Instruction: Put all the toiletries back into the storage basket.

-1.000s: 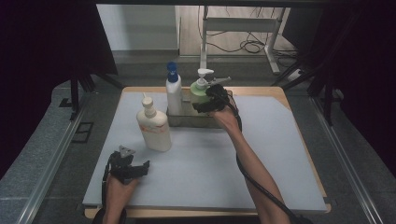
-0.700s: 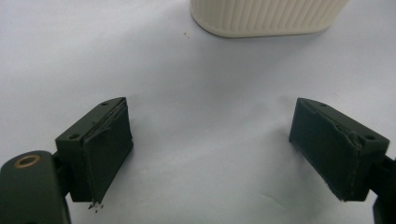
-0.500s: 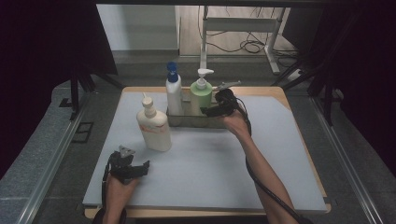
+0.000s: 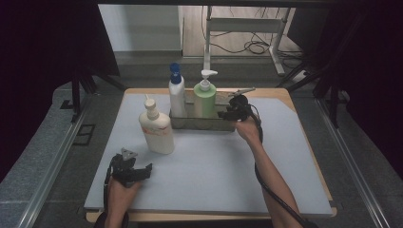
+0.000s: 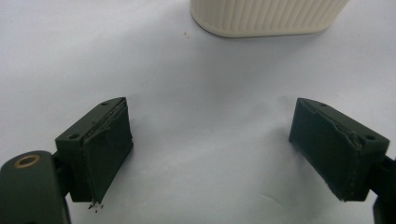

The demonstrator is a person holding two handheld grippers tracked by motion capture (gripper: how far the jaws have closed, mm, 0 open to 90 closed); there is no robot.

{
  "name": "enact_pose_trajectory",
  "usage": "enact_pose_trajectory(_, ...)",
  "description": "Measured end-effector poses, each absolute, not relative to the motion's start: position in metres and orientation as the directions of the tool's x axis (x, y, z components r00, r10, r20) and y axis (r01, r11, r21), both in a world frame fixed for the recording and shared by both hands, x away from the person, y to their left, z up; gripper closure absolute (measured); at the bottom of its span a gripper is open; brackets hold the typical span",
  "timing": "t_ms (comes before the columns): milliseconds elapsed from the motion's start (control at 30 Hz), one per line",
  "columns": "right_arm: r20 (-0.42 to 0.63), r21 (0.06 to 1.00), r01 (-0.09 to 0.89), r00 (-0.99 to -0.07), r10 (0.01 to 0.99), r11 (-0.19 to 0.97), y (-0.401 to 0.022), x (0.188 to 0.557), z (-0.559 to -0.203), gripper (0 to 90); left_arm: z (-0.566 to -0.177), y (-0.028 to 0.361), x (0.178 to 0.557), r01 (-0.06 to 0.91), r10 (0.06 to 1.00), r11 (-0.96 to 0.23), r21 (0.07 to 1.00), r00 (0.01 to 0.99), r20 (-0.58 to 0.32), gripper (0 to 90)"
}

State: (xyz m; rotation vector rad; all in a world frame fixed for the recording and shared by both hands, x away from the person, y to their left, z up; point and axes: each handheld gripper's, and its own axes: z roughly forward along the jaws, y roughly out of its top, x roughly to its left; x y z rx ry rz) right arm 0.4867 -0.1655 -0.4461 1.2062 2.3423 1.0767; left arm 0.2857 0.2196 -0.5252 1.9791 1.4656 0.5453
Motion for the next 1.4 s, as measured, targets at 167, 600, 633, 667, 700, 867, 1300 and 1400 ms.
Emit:
enact_pose_trajectory(167,0.075,0.732,0.582,-0.586,0.807,0.354,-0.163,0.491,-0.449,70.5,-0.525,0.22,0.286,0.702,0.953,-0.202,0.683,0.303,-0.029,12.5)
enact_pose_trajectory(600,0.071,0.697,0.618,-0.564,0.823,0.363,-0.146,0.502,-0.459,89.5,-0.525,0.22,0.286,0.702,0.953,-0.202,0.683,0.303,-0.03,12.4)
enact_pose_trajectory(633,0.07,0.695,0.619,-0.565,0.822,0.367,-0.145,0.502,-0.46,89.6,-0.525,0.22,0.286,0.702,0.953,-0.203,0.683,0.303,-0.029,12.5)
enact_pose_trajectory(667,0.07,0.692,0.621,-0.567,0.821,0.37,-0.143,0.502,-0.46,89.6,-0.525,0.22,0.286,0.702,0.953,-0.202,0.683,0.303,-0.029,12.5)
enact_pose_trajectory(700,0.073,0.69,0.622,-0.568,0.82,0.37,-0.141,0.503,-0.461,89.7,-0.525,0.22,0.286,0.702,0.952,-0.203,0.683,0.303,-0.029,12.4)
enact_pose_trajectory(867,0.064,0.683,0.625,-0.566,0.822,0.378,-0.132,0.503,-0.462,89.7,-0.525,0.22,0.286,0.702,0.952,-0.203,0.682,0.304,-0.028,12.4)
enact_pose_trajectory(1300,0.075,0.678,0.625,-0.583,0.809,0.388,-0.118,0.501,-0.464,89.7,-0.525,0.22,0.286,0.702,0.952,-0.204,0.682,0.304,-0.028,12.4)
enact_pose_trajectory(1400,0.075,0.676,0.624,-0.586,0.807,0.391,-0.115,0.501,-0.465,89.6,-0.525,0.22,0.286,0.703,0.952,-0.204,0.682,0.303,-0.028,12.4)
